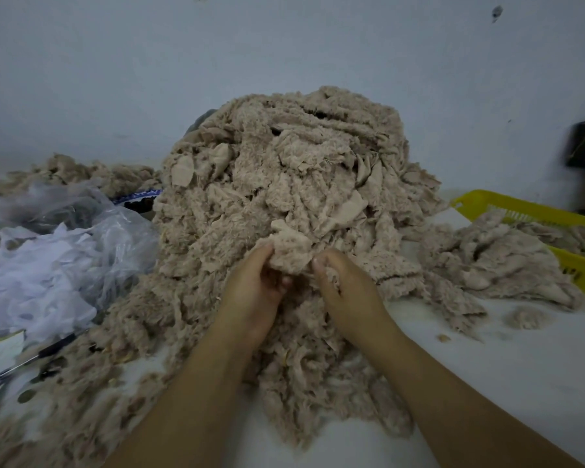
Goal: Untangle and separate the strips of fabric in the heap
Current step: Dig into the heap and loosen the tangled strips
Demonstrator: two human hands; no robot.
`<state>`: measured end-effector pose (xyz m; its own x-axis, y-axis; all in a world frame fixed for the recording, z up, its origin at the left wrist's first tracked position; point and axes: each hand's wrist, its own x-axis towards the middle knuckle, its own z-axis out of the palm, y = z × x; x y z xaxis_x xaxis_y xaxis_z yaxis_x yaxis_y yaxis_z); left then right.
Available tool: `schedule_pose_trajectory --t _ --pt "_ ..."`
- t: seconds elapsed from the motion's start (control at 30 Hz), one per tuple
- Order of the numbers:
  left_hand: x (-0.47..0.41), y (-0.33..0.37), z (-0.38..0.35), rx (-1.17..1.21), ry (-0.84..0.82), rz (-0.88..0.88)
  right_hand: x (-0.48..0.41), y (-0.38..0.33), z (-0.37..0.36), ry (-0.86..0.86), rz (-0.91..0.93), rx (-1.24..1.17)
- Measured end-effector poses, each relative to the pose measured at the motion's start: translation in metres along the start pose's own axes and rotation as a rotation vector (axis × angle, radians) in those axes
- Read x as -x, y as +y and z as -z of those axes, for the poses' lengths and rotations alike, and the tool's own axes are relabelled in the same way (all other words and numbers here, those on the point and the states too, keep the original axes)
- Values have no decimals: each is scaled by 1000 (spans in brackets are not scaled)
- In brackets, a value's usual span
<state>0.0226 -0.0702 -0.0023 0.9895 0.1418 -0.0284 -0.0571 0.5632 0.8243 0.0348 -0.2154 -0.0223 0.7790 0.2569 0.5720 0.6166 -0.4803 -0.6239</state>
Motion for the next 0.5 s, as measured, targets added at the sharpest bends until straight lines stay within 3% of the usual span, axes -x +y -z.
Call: schedule_pose_trajectory --t 0.1,0.17,0.33,0.4,0.5 --pt "-3 5 7 178 5 42 1 -2 -3 -44 -3 -24" --pt "-4 5 6 133 87 12 -1 -1 0 22 -77 -85" --pt "-7 2 10 -248 235 -157 -9 -2 14 199 -356 -423" --pt "-4 1 11 -451 244 -267 -11 0 18 168 -453 -524" --pt "0 -5 8 -782 -2 -387 -10 3 15 87 -534 -643"
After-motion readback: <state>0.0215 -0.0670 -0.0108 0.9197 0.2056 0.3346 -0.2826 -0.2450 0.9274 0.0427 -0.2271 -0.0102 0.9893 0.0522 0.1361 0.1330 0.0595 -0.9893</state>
